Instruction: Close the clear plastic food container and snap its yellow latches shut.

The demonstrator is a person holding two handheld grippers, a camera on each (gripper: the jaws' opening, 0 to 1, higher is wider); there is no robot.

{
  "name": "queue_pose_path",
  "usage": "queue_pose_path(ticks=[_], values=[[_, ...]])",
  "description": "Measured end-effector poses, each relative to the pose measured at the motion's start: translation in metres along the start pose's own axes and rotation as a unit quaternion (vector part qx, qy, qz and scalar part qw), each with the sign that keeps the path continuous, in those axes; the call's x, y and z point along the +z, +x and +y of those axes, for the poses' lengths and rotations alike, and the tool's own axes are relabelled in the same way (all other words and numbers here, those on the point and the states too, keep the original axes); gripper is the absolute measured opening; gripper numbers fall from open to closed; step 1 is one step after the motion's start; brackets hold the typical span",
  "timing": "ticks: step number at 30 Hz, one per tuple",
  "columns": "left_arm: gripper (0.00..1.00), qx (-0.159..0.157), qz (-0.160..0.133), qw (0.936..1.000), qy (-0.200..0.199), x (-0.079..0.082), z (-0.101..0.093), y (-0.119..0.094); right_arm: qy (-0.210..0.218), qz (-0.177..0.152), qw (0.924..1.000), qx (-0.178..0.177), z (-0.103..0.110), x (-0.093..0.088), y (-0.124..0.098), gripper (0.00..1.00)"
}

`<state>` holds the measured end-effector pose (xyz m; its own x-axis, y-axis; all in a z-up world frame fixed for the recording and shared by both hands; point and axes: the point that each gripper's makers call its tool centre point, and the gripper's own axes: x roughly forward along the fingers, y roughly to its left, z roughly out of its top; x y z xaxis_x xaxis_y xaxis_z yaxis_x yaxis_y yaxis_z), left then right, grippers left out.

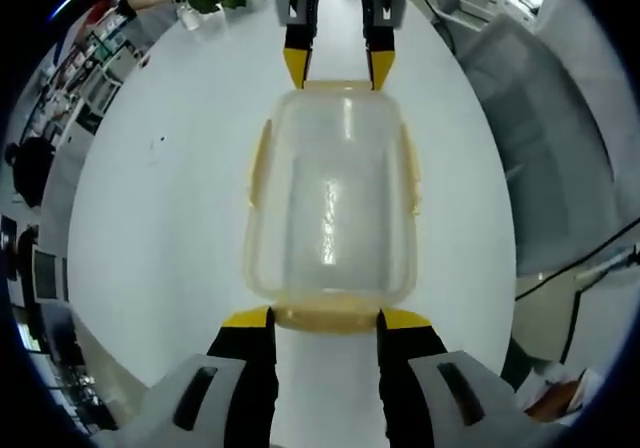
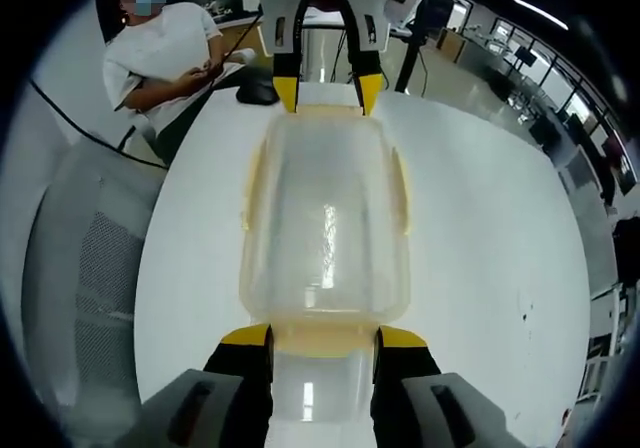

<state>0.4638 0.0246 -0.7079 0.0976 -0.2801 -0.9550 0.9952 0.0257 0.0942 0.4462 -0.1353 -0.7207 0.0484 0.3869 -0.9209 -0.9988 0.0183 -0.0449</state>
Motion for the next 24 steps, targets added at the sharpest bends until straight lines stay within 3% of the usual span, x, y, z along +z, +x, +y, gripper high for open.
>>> queue_pose_path(ticks=[24], values=[[0.37, -0.004, -0.019, 0.9998, 0.002, 0.040, -0.004, 0.014, 0.007, 0.016, 0.9998, 0.003, 0.003, -0.041, -0.014, 0.35]])
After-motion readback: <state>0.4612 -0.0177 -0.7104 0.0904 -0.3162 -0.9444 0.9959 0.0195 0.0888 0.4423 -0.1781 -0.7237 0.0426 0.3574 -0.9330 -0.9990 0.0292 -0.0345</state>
